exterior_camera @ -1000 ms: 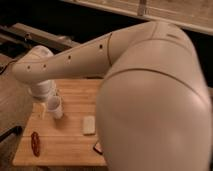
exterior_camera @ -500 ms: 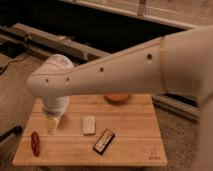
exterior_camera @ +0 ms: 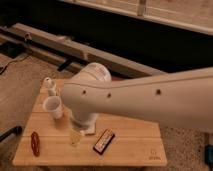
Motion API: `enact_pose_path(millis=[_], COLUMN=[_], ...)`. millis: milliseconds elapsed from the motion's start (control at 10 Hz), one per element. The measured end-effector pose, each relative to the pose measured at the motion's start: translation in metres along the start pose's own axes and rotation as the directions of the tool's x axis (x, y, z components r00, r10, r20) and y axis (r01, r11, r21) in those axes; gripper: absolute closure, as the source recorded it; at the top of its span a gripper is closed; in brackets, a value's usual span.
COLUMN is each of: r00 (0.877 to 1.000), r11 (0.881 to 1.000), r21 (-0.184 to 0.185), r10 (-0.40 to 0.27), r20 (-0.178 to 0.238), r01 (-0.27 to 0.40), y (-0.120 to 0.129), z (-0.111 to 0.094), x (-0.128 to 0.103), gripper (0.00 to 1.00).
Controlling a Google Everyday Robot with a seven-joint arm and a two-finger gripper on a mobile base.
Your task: Move the arm in a circular motion
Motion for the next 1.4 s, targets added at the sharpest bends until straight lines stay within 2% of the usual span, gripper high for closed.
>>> enact_pose_path(millis=[200,300,400,500,600,900,1100,1300,1400], r00=[0.994,0.982,0.965,0.953,0.932,0.876,0.842,0.815,0.809], r11=[0.995,0.985,0.969,0.957,0.936,0.878,0.842,0.814,0.806], r21=[0.024,0.051,0.083,0.101,0.126,0.182,0.215,0.243,0.251], r10=[0.096,0.168,0.242,0.283,0.342,0.466,0.526,0.566,0.575], r20=[-0.049,-0.081,-0.102,-0.11,-0.119,-0.122,-0.119,-0.123,-0.122], r01=[-0.095,-0.164,-0.234,-0.273,-0.328,-0.442,-0.495,-0.528,-0.536], y=[-0.009,-0.022,-0.041,-0.055,-0.081,-0.157,-0.212,-0.261,-0.282], z=[-0.005,-0.007,-0.009,-0.01,-0.009,-0.004,0.001,0.007,0.01], x=[0.042,0.073,0.104,0.12,0.141,0.174,0.188,0.193,0.191], gripper=[0.2,0.2,0.2,0.2,0.2,0.2,0.2,0.2,0.2])
